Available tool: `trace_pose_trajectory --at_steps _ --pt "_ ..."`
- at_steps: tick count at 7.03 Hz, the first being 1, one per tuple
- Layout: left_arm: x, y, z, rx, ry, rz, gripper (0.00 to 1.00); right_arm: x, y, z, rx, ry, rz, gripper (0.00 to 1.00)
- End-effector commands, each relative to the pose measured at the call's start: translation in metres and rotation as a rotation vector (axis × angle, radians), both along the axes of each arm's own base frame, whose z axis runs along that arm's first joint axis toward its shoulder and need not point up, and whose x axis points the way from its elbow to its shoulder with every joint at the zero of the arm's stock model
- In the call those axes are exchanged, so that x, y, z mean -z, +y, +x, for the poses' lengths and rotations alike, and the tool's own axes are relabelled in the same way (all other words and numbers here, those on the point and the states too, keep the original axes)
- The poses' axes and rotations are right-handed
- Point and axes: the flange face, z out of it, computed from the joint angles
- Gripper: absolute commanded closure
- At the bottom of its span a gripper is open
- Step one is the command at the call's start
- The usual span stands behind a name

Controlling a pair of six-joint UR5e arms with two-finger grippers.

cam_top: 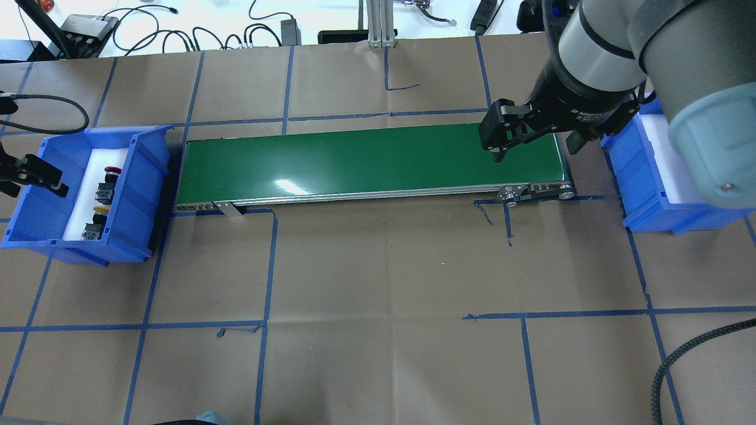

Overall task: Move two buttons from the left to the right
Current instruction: 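Lower the left gripper and grasp the yellow-capped button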

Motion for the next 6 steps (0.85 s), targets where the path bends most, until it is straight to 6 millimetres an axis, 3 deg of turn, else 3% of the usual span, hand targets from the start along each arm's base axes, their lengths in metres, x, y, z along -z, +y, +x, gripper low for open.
trace_pose_trajectory --at_steps 1,6 --pt "0.042 0.001 -0.005 0.016 0.023 -0.029 0.01 -0.002 0.001 -0.002 0.003 0.006 -0.005 0.00" --pt "0.080 -0.006 0.003 0.020 0.011 -0.027 0.01 -0.010 0.000 0.000 0.006 -0.007 -0.021 0.00"
